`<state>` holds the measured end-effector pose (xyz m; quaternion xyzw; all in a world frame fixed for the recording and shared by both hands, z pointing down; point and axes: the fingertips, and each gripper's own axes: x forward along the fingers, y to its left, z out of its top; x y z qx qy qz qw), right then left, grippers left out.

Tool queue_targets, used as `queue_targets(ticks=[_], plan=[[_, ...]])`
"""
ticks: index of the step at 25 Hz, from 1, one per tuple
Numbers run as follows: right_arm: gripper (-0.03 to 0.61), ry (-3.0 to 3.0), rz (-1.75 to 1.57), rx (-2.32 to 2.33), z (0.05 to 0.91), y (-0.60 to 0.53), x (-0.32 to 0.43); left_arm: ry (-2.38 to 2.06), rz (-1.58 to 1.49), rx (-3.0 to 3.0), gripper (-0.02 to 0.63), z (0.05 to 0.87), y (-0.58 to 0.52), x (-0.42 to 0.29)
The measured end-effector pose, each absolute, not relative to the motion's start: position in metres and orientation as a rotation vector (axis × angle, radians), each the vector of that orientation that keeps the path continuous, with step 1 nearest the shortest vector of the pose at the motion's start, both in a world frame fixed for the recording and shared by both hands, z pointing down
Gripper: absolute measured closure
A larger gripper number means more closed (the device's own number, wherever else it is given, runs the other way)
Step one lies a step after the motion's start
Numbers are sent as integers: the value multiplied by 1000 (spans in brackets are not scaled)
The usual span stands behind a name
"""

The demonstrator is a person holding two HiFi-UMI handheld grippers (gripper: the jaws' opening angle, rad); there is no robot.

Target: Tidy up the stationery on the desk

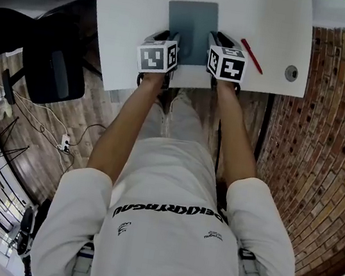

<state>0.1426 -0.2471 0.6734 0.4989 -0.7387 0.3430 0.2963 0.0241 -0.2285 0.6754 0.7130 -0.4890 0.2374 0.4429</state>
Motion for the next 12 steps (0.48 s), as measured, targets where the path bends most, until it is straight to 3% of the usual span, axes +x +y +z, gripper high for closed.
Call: queue_targets(ticks=[12], plan=[[468, -1996, 780, 1359, 628, -240, 187, -1259, 562, 1914, 573, 628, -221, 31]])
